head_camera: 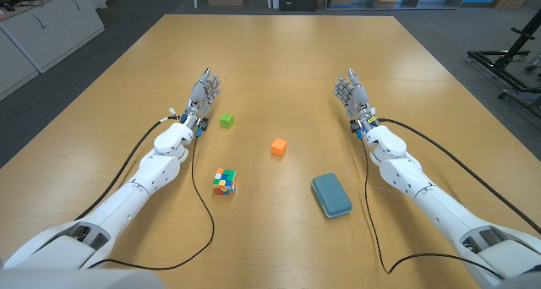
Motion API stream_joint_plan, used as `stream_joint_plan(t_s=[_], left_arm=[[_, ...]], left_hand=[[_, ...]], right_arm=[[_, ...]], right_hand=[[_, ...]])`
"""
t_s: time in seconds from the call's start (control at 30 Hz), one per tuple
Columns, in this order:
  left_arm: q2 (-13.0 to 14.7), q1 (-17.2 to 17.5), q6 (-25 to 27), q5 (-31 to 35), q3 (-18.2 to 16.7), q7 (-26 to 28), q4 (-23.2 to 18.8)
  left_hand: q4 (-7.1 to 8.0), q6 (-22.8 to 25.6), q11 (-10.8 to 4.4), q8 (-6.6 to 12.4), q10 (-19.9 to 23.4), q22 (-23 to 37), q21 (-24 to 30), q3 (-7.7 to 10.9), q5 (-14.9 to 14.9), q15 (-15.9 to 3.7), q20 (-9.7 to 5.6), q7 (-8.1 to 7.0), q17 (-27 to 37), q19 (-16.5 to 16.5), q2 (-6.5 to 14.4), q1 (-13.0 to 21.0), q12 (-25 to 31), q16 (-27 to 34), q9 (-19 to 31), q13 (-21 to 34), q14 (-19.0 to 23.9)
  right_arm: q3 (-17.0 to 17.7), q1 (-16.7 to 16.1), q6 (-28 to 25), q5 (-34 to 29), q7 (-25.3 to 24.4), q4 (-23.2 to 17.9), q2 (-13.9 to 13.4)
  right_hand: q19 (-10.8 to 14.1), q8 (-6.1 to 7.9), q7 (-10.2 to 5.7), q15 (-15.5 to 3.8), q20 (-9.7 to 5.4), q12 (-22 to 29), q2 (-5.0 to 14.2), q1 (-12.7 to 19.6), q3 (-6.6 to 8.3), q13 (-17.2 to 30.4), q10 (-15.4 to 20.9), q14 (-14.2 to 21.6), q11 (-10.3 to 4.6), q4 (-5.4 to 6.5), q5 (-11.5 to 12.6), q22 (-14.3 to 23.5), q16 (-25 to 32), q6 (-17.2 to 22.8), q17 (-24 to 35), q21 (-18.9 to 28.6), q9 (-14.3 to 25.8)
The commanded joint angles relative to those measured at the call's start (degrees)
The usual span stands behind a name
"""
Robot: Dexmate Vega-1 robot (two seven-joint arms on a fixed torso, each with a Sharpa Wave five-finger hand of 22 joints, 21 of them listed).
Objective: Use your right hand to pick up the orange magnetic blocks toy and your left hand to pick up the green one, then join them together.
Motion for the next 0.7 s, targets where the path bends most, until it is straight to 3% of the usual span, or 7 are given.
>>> stream_joint_plan(t_s=[0.03, 0.43, 0.7], left_arm=[[0.99, 2.14, 0.36, 0.59, -0.25, 1.26, -2.95], [1.99, 4.97, -1.83, 0.69, -1.21, 1.47, -4.88], [1.67, 6.6, -4.4, 0.24, -2.06, 1.4, -5.62]], left_hand=[[-0.09, 0.81, -0.43, 0.52, 0.61, 0.27, 0.24, 0.35, 0.36, -0.48, -3.22, -0.04, 0.21, 0.38, -0.32, 0.02, 0.37, 0.41, 0.2, 0.06, 0.45], [-0.21, 1.68, -0.33, 0.8, 1.47, 0.27, 0.26, 0.41, 0.37, -0.63, -3.15, -0.27, 0.18, 0.84, -0.05, 0.23, 0.68, 0.58, 0.19, -0.1, 1.05], [-0.4, 3.27, -0.36, 1.27, 3.01, 0.27, 0.41, 0.51, 0.34, -0.98, -3.25, -0.48, 0.14, 1.91, 0.37, 0.51, 1.18, 0.91, 0.19, -0.32, 2.32]], right_arm=[[0.3, -1.28, 0.98, -0.79, -0.71, -1.78, -0.63], [-0.16, -3.79, 2.0, -4.13, -3.67, -6.19, -1.8], [-0.3, -5.88, 3.67, -6.3, -5.64, -8.38, -1.99]], right_hand=[[-0.02, 0.43, 3.14, 0.48, -0.14, 0.38, 0.11, 0.58, 0.44, -0.06, 0.21, 0.34, 0.33, -0.08, 0.31, 0.07, 0.44, 0.5, 0.21, 0.29, 0.06], [1.1, 0.83, 3.04, -0.17, -0.22, 0.83, 0.81, 1.18, 0.6, -0.75, 1.34, 1.58, -0.35, -0.37, 0.35, 0.08, 0.93, 1.84, -0.21, 0.11, -0.15], [3.22, 0.96, 2.83, -1.03, -0.67, 1.23, 1.52, 2.18, 0.86, -1.54, 2.61, 3.35, -1.54, -0.92, 0.32, 0.09, 1.51, 2.71, -0.72, 0.22, -0.35]])
